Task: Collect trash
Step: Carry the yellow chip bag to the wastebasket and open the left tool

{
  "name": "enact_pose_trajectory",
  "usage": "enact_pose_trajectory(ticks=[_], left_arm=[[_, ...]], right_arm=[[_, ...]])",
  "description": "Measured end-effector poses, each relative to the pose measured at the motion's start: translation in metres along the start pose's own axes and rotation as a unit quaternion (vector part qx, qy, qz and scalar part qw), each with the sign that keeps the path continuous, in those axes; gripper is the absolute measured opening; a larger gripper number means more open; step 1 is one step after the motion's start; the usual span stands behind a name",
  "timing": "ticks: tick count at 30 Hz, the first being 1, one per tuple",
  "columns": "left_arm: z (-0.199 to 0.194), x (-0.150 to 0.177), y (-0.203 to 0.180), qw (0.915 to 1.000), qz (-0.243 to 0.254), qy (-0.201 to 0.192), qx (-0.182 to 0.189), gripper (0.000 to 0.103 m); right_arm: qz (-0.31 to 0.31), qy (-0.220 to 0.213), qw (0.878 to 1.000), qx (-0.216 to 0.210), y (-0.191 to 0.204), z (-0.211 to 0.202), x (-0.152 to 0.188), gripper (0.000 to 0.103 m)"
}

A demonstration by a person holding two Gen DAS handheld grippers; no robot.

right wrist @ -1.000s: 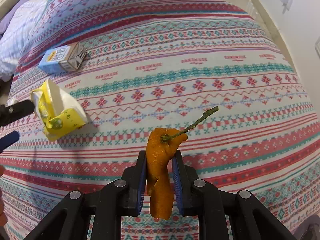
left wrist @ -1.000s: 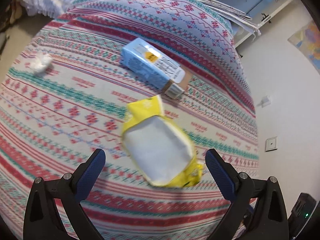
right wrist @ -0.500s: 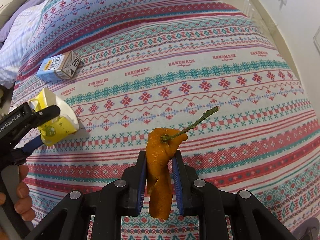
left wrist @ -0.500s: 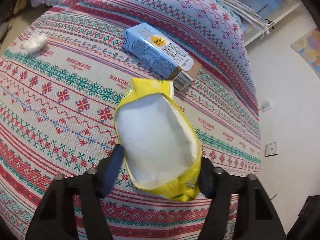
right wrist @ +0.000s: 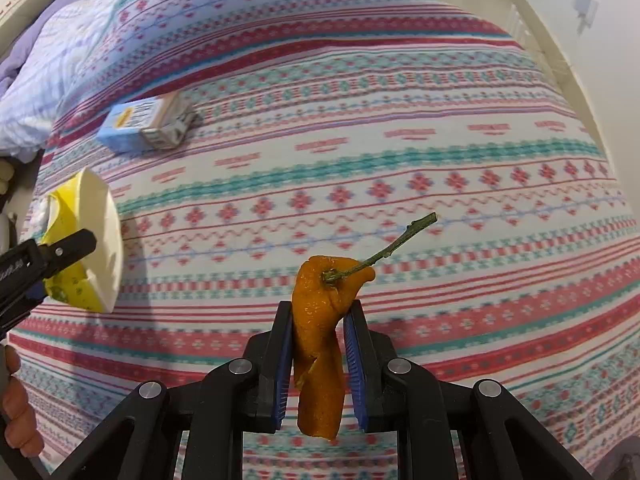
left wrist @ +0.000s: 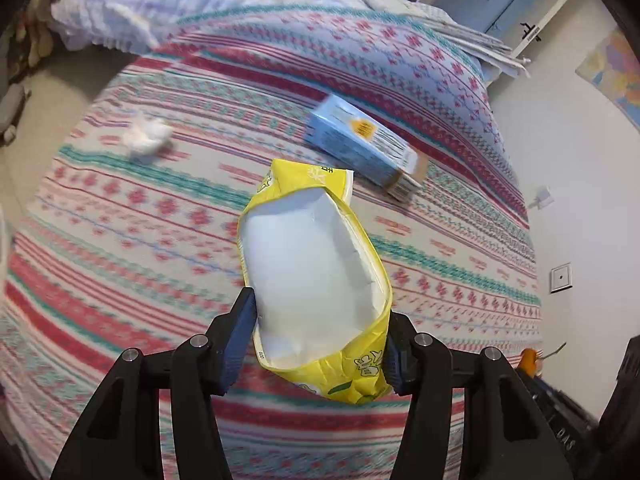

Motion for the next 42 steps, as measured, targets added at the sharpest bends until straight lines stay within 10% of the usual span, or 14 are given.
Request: enact_pose_trajectory(ticks=[19, 37, 42], left_arm=[[-0.087, 0.021, 0.155, 0.9963, -0.01, -0.044, -0.073, 0.057], [-0.139, 0.044, 0.326, 0.9853, -0.126, -0.057, -0.101, 0.058], [-0.134, 0.039, 0.348, 0.9868, -0.135, -0.051, -0.073, 0.077]], right_arm=[[-0.077, -0.002, 0.997, 0.01, 0.119, 0.002, 0.002, 0.021], [-0.128, 0.036, 0.99, -0.043, 0.241, 0.037, 0.019, 0.021], [-0.147, 0.037, 0.987, -0.047, 0.271, 0.044, 0.026, 0.021]])
Point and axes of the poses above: each gripper's, at about its wrist camera, not at the fingertips, and z roughly the way its jaws point, y to its left, x to its underside, the point moved 2 cm from there along z, roughly the way its jaws point, and after that the axes turned 15 degrees about y, right-handed, at the moved point
